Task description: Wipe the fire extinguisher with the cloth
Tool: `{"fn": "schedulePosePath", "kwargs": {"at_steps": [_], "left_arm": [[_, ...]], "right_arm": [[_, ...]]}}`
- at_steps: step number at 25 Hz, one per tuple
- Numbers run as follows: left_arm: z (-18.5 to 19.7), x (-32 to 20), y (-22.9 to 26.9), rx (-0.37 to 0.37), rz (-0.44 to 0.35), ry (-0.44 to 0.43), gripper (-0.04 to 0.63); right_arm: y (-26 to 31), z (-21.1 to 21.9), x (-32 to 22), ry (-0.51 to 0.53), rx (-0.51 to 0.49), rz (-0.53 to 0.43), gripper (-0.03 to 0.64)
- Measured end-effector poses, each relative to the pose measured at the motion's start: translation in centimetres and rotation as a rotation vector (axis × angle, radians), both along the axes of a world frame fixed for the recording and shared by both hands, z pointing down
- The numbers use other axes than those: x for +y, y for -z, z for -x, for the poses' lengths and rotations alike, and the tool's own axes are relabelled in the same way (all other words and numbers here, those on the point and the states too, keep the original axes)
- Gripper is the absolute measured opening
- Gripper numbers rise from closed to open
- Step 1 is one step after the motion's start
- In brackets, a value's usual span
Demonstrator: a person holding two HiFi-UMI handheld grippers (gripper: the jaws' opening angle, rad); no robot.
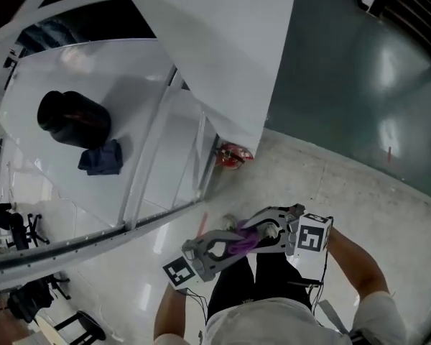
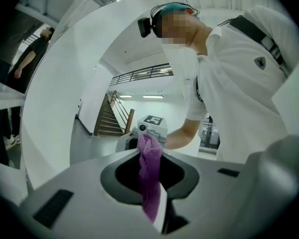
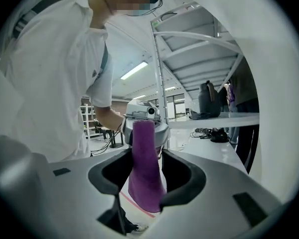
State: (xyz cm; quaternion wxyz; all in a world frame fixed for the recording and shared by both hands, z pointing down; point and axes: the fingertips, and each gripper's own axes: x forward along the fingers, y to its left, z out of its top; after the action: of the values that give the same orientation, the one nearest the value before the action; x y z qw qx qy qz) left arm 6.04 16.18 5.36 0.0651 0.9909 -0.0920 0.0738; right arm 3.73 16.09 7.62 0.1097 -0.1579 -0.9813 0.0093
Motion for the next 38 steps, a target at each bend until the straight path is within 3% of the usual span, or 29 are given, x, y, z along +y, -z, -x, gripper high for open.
{"fn": "schedulePosePath", "kwargs": {"at_steps": [4,7,8,13,17,20,23,28,32,38], "left_arm": [[0.8,0.4,3.6,-0.001,-0.028,0.038,0.058],[1.7,0.2,5.0,0.062,0.124,0.184,0.058],[1.9,0.1,5.3,0.071,0.141,0.221,0.058],[3.0,-0.9,6.0,0.066,0.101,0.369,0.075],[5.7,-1.5,7.5,0.138,0.092,0.465,0.089],[10.5,-3.3,7.6,0.161,0.034,0.67,0.089],[13.9,-4.6,7.0,0.097,-0.006,0.936,0.089],[14.3,-5.0,6.0,0.003,-0.054,1.201,0.086],[13.6,-5.0,4.3,-0.019,-0.01,1.284,0.009],[13.6,-4.7,3.4,-0.011,0.018,1.3,0.005]], "right_arm": [[3.6,0.5,1.0,-0.014,-0.033,-0.01,0.083],[5.2,1.1,1.4,-0.065,-0.044,0.0,0.069],[5.5,1.3,1.3,-0.09,-0.04,0.001,0.067],[5.7,1.9,0.3,-0.267,0.015,-0.01,0.06],[6.5,0.7,-1.5,-0.445,-0.004,0.035,0.06],[6.8,-0.9,-3.8,-0.677,-0.027,0.084,0.058],[6.9,-1.9,-5.2,-0.878,-0.066,0.08,0.058],[7.4,-2.8,-6.4,-1.1,-0.116,0.063,0.058],[7.2,-1.9,-6.8,-1.145,-0.114,0.052,0.057],[7.0,-0.9,-6.9,-1.152,-0.12,0.056,0.057]]}}
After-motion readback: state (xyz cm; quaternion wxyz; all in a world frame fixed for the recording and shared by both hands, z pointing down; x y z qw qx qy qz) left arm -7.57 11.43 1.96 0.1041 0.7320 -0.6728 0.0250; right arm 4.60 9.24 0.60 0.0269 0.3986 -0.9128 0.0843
